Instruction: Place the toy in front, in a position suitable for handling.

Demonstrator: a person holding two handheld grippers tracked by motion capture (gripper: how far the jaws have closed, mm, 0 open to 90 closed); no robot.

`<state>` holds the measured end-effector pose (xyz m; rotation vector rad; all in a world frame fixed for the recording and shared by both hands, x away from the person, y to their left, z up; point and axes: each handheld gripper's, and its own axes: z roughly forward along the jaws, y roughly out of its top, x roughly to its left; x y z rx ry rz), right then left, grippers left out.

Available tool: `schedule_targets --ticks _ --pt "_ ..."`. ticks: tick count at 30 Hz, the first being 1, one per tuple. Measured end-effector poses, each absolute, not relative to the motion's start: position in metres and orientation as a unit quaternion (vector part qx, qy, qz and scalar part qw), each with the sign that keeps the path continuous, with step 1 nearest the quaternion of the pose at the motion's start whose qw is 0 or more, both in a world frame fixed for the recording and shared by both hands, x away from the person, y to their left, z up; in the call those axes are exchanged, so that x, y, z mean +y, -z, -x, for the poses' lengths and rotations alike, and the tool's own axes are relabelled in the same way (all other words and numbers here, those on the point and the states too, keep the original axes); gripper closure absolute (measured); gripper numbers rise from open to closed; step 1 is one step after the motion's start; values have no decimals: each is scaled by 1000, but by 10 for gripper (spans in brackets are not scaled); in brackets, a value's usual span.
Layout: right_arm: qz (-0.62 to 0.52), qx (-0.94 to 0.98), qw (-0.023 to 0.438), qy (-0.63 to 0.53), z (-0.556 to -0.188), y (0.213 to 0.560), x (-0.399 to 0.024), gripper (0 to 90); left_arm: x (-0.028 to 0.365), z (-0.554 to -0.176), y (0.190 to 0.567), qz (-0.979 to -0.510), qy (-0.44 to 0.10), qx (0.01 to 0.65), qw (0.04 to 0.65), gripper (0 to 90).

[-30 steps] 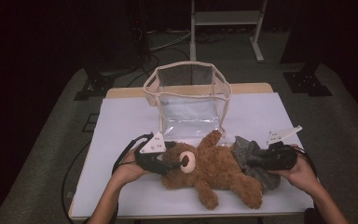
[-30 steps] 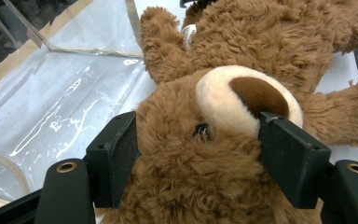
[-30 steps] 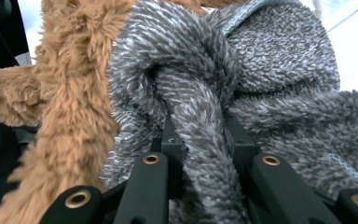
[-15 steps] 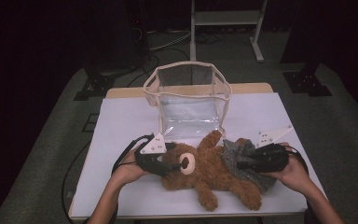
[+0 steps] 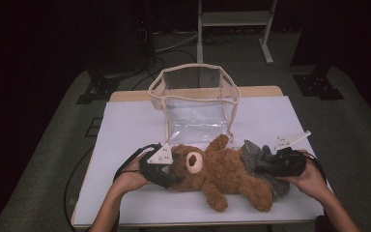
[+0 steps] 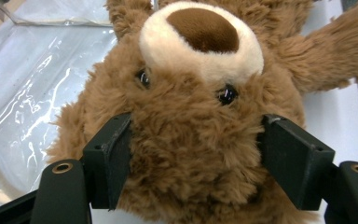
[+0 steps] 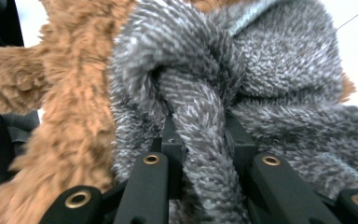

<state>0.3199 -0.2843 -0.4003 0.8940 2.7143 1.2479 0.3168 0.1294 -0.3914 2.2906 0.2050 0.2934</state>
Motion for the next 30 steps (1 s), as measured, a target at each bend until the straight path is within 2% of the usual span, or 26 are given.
schedule_targets --ticks 6,10,13,16,19,22,30 --pt "-251 872 50 -417 -307 349 -283 736 128 -317 392 -905 -121 79 399 284" --pt "-209 878 55 -427 -300 326 -260 734 126 -317 392 -905 -127 80 397 285" --pt "-184 890 44 -415 -299 332 -233 731 127 -317 392 -904 -127 81 399 284" --pt "-177 903 26 -390 -306 354 -214 732 130 -317 390 -905 -127 78 398 266" --pt "-187 893 -1 -410 -316 370 -220 743 136 -317 388 -909 -133 80 386 206" --pt "-207 883 -4 -422 -321 375 -235 744 143 -320 388 -904 -125 94 399 202" --pt "-225 881 2 -416 -318 378 -250 743 136 -321 398 -904 -101 93 404 311"
